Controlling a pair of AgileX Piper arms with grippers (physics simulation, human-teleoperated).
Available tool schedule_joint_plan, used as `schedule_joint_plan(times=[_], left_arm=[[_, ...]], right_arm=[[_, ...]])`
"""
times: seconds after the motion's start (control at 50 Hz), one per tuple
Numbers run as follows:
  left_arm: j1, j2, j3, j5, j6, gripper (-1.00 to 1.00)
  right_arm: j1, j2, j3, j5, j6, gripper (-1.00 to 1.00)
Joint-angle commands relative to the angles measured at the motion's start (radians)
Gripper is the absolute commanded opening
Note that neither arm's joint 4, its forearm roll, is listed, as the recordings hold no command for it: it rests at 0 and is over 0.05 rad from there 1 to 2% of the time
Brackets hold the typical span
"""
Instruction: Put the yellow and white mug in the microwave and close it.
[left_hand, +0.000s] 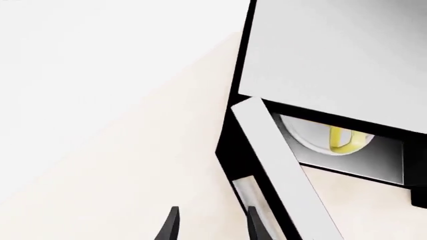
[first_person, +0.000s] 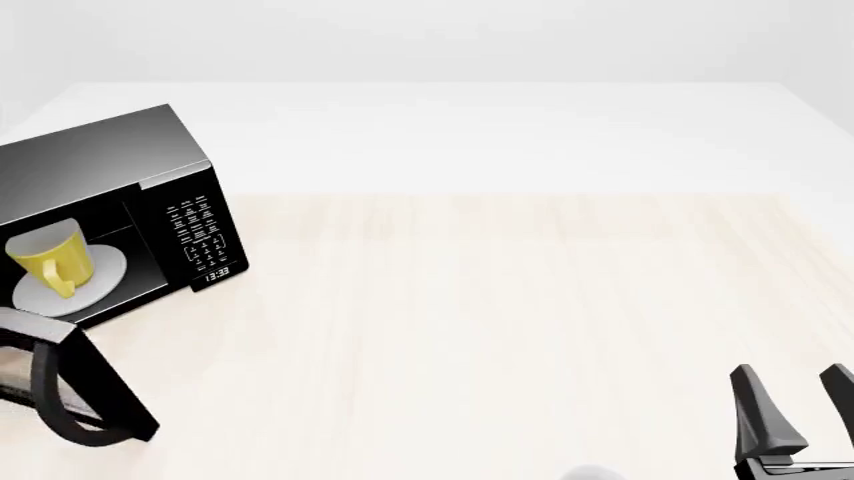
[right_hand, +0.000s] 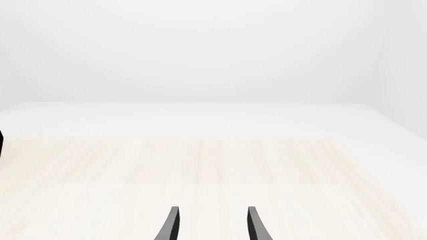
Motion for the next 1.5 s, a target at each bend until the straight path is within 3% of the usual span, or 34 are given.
schedule_joint_plan(times=[0.02, 0.8, 1.5], left_arm=[[-0.053, 0.023, -0.009, 0.0, -0.018, 1.0], [-0.161, 0.046, -0.074, 0.005, -0.079, 1.0], [-0.195, 0.112, -0.159, -0.01, -0.109, 1.0]], right_arm=[[0.0, 0.0, 0.0, 0.0, 0.0, 1.0], [0.0, 0.0, 0.0, 0.0, 0.0, 1.0], [0.0, 0.0, 0.0, 0.0, 0.0, 1.0]])
